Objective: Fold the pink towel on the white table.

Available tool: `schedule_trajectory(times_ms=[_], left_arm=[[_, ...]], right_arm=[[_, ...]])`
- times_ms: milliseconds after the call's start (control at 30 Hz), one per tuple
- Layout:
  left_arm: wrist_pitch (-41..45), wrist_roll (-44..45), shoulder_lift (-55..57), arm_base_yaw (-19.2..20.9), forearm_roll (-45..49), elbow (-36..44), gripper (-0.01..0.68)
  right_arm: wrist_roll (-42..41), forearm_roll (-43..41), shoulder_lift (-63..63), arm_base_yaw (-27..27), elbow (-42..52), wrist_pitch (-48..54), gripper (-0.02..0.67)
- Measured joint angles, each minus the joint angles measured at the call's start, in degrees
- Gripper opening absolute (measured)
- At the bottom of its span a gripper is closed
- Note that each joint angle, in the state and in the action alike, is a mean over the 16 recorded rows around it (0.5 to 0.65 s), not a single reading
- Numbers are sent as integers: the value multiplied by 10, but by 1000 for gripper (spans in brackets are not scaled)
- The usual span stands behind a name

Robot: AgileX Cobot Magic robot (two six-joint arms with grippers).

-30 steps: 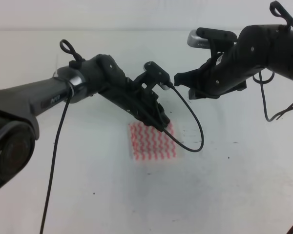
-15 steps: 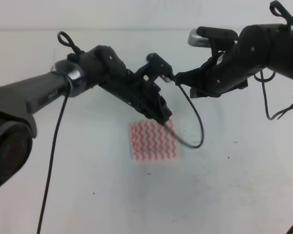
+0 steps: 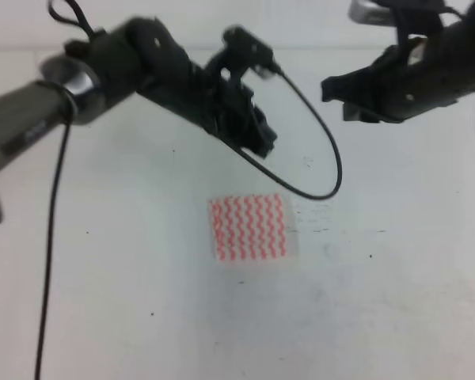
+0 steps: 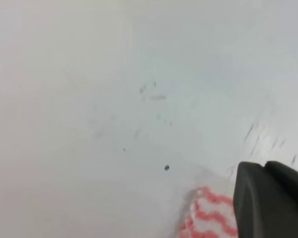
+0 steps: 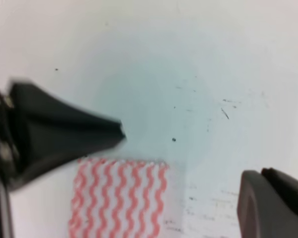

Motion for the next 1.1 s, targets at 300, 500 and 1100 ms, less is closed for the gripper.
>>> schedule_trajectory(times_ms=[300,500,1100], left_arm=[[-69,-34,-119,0,7,81,-3],[-155,-44,-225,0,1,192,-4],[-405,-63,-647,0,-61,635,-5]], right_arm=[[8,-1,-155,0,120,-17,-18],[14,4,-266,0,198,-20,-18],[-15,11,-599,0,435,-62,-18]])
